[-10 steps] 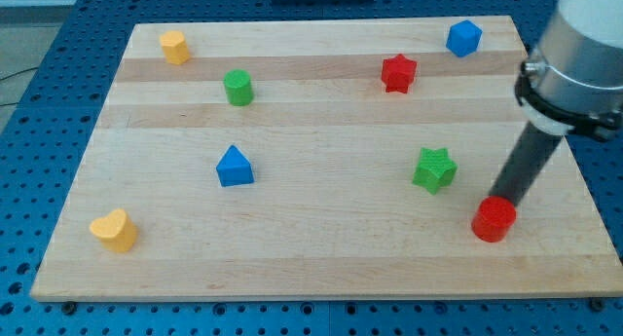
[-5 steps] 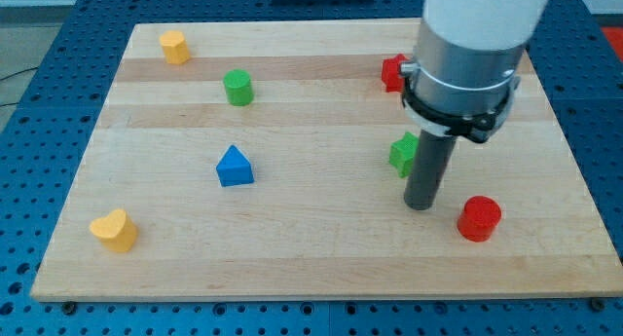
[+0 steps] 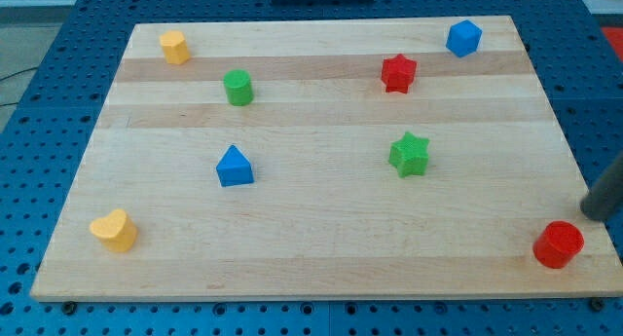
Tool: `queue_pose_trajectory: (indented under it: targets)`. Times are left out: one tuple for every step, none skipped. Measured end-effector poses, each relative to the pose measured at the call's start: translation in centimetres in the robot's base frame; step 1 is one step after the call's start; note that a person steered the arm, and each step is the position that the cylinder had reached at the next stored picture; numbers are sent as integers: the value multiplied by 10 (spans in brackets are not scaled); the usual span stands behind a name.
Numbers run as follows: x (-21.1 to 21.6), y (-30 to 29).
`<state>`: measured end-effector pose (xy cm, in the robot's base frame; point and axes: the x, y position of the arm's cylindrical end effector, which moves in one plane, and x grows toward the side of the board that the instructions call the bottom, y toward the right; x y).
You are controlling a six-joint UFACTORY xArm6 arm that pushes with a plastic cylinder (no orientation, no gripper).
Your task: Place the red circle diagonally to the green star
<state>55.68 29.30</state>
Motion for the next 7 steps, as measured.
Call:
queue_pose_trajectory:
  targets:
    - [50, 0]
    - [28, -11]
    - [5, -18]
    - [21, -24]
    - [51, -21]
    - [55, -28]
    - [31, -39]
